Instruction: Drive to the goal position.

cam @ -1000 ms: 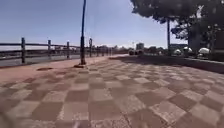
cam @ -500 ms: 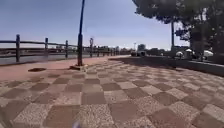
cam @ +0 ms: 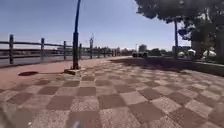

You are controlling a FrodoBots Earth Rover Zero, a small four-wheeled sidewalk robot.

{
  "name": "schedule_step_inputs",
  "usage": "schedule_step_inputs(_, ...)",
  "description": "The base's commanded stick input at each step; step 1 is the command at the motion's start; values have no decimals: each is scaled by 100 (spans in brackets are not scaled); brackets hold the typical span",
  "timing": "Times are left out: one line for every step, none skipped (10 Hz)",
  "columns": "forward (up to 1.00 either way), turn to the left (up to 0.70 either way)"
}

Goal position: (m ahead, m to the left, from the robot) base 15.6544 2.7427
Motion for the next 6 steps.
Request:
schedule_step_inputs(100, 0)
schedule_step_inputs(100, 0)
schedule_step_inputs(100, 0)
schedule_step_inputs(100, 0)
schedule_step_inputs(100, 0)
schedule_step_inputs(100, 0)
